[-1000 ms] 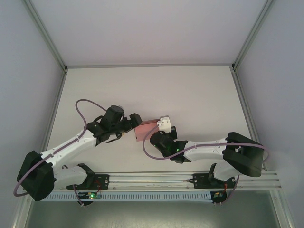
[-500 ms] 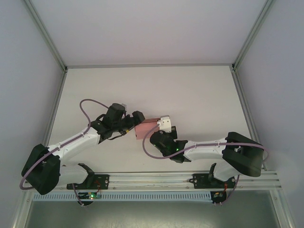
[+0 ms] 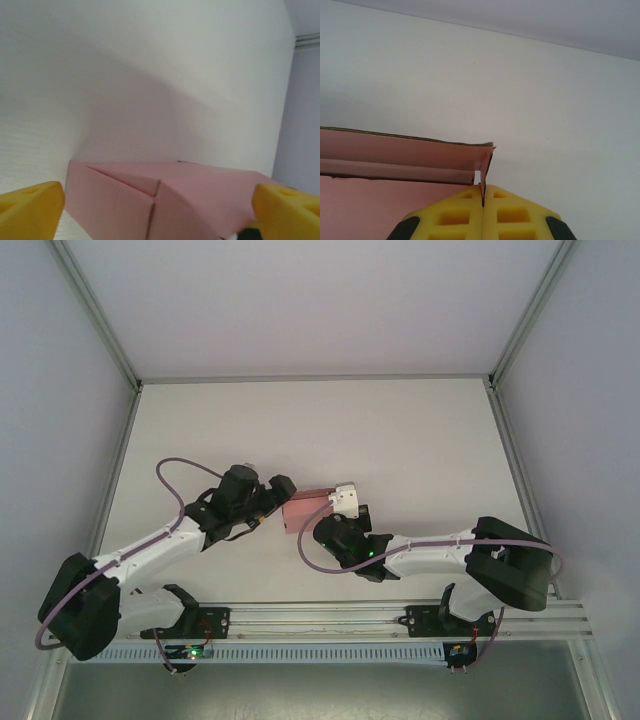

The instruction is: Assemble paper box

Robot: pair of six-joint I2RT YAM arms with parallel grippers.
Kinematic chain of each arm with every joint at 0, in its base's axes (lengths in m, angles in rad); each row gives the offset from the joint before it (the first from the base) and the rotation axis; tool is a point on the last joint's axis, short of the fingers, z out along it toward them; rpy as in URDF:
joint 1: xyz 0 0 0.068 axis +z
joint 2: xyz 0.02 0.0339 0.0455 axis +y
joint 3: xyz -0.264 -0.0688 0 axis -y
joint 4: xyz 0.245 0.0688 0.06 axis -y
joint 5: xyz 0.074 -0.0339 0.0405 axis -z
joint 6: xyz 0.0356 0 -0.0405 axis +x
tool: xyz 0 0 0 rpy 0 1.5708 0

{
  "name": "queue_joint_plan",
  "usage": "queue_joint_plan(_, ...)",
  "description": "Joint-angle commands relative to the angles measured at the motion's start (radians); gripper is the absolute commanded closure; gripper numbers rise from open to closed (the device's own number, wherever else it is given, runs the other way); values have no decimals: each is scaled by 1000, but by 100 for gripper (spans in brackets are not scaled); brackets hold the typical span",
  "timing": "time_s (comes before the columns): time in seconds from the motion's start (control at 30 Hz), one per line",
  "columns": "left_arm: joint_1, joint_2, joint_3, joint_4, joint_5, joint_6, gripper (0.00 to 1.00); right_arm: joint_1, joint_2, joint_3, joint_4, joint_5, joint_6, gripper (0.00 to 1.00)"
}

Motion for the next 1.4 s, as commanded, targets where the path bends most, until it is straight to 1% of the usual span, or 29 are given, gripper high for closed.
queue_joint_plan(0.0,1,31,-7,52,9,-3,13,4,58,-35,-166,-112,-16,100)
queue_joint_plan(0.07,2,59,-82,176,26,-56,27,4,61,-30,-157,-112,-15,100)
queue_joint_plan(0.13,2,92,-140,283,40,-111,35,4,61,-25,-153,-122,-13,100)
queue_joint_plan(0.17,2,106,-153,309,48,-121,38,4,62,-23,-139,-122,-10,100)
queue_joint_plan(0.2,1,114,-152,311,52,-118,38,5,62,-25,-142,-125,-11,100)
queue_joint_plan(0.33,1,133,-114,249,62,-54,54,5,44,-28,-133,-132,-15,100)
queue_joint_plan(0.43,-2,135,-122,214,52,-13,59,5,2,-40,-127,-147,-1,100)
queue_joint_plan(0.53,-11,138,-155,221,22,27,60,5,-40,-72,-80,-177,-8,98)
queue_joint_plan(0.57,-19,142,-160,215,8,41,60,4,-51,-80,-67,-184,-10,95)
queue_joint_plan(0.6,-26,146,-164,211,1,47,60,4,-63,-87,-55,-194,-16,89)
queue_joint_plan(0.67,-45,160,-159,212,-11,81,61,0,-86,-87,-54,-214,-23,87)
queue_joint_plan(0.73,-65,175,-132,179,-35,130,62,-7,-115,-81,-68,-241,-17,80)
queue_joint_plan(0.77,-74,182,-119,153,-53,143,62,-14,-130,-78,-78,-252,-5,76)
queue_joint_plan(0.8,-80,187,-108,144,-62,159,62,-26,-150,-78,-88,-271,12,67)
queue_joint_plan(0.83,-84,191,-105,147,-69,162,62,-39,-168,-79,-99,-294,29,63)
queue_joint_plan(0.87,-86,193,-106,151,-70,161,62,-56,-189,-84,-106,-316,47,62)
queue_joint_plan(1.0,-87,183,-117,164,-75,164,62,-113,-287,-126,-111,-397,116,50)
queue_joint_plan(1.07,-87,173,-125,172,-82,168,62,-118,-334,-146,-110,-397,135,44)
queue_joint_plan(1.23,-106,159,-126,176,-99,204,62,-134,-442,-173,-104,-352,208,28)
queue_joint_plan(1.27,-109,161,-123,174,-102,216,62,-143,-457,-171,-98,-353,220,26)
queue_joint_plan(1.37,-114,168,-111,160,-109,224,62,-174,-470,-151,-91,-382,232,24)
